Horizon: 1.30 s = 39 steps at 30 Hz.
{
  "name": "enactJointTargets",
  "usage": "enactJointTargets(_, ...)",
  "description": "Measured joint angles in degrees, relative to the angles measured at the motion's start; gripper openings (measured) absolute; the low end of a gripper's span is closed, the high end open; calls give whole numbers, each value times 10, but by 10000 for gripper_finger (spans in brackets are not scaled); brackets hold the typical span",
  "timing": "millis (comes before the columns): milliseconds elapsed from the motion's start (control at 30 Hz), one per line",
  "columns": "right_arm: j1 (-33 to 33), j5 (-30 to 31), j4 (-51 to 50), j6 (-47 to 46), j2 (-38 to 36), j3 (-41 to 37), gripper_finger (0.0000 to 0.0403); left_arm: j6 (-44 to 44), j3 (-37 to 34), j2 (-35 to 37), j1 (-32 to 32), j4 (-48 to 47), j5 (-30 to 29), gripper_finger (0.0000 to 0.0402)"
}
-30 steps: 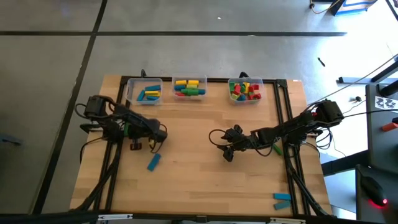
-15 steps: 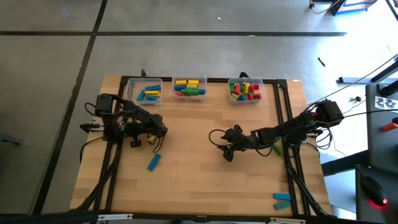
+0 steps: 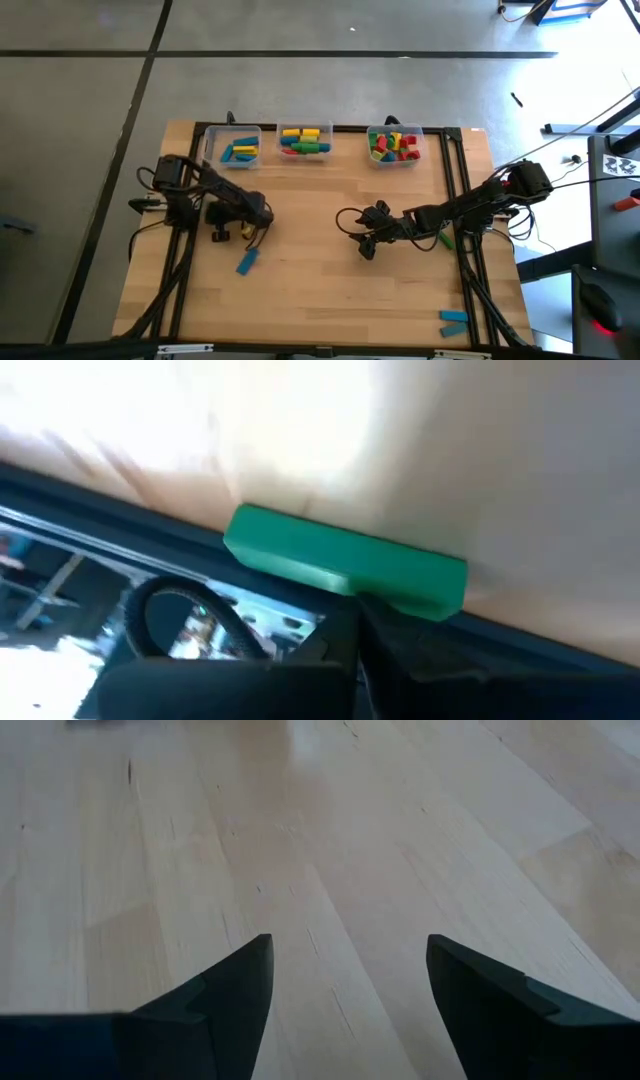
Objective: Sort blocks by size
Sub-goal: Put the green rectangular block into the left transparent bin
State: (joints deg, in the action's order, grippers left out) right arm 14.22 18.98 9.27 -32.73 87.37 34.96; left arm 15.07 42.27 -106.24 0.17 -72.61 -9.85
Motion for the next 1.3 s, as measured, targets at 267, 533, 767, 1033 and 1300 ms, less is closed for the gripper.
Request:
enactJointTargets(267, 0, 0, 0, 0, 0, 0, 257, 41, 93, 1, -116, -2, 5, 6)
enactJointTargets(533, 0, 0, 0, 0, 0, 0, 257, 68, 197, 1, -190, 31, 10, 5)
enactJointTargets(767, 0, 0, 0, 0, 0, 0, 257, 38, 286, 20, -222, -5, -16, 5)
enactJointTargets(1033, 0, 0, 0, 0, 0, 0, 257, -27, 294, 112, -229, -12, -67, 13)
enactJointTargets(1300, 0, -16, 0, 0, 0, 0, 257, -140, 288, 119, -229, 37, -67, 117)
